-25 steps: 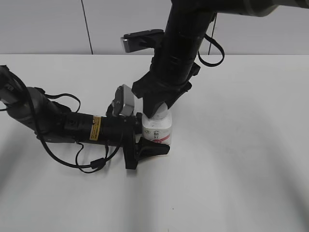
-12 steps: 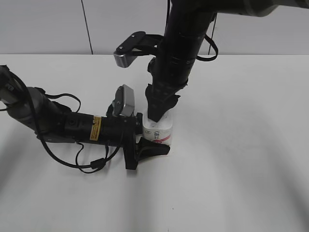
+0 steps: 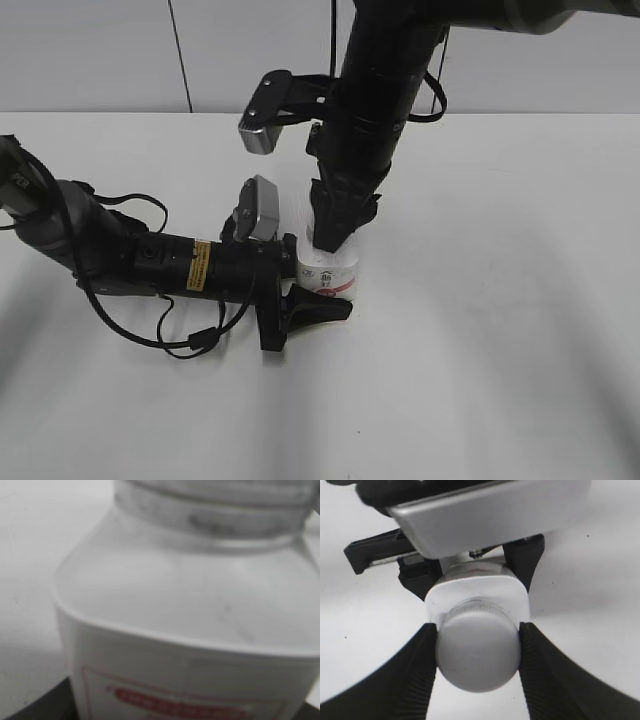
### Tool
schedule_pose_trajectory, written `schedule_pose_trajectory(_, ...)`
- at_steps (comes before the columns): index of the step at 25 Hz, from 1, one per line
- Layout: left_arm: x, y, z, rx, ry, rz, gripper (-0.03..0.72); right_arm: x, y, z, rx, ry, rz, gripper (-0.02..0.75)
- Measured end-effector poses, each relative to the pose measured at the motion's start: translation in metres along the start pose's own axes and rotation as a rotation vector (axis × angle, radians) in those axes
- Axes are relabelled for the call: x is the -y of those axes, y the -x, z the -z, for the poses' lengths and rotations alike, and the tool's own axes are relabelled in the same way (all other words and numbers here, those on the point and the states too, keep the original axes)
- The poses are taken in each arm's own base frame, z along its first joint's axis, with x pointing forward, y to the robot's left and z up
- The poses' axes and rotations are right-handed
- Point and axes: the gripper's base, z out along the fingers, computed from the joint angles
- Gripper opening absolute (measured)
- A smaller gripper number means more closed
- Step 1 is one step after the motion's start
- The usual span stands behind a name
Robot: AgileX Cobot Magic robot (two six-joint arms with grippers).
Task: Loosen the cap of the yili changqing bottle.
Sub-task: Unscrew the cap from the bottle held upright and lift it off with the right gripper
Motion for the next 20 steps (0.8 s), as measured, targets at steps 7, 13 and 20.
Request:
schedule_pose_trajectory(7, 0.0000, 0.0000, 0.0000, 0.000, 0.000, 0.000, 0.408, 0.0001, -0.0001, 0.0000, -0.002, -0.001, 0.211, 0.396)
schedule_pose_trajectory(13, 0.0001, 0.0000, 0.0000, 0.000, -0.001, 0.000, 0.408, 0.0001, -0.0001, 0.0000, -0.002, -0.001, 0.282, 0.396)
schedule_pose_trajectory(20, 0.0001, 0.0000, 0.0000, 0.000, -0.001, 0.000, 0.407, 0.0001, -0.0002, 0.0000, -0.002, -0.001, 0.284, 0.396)
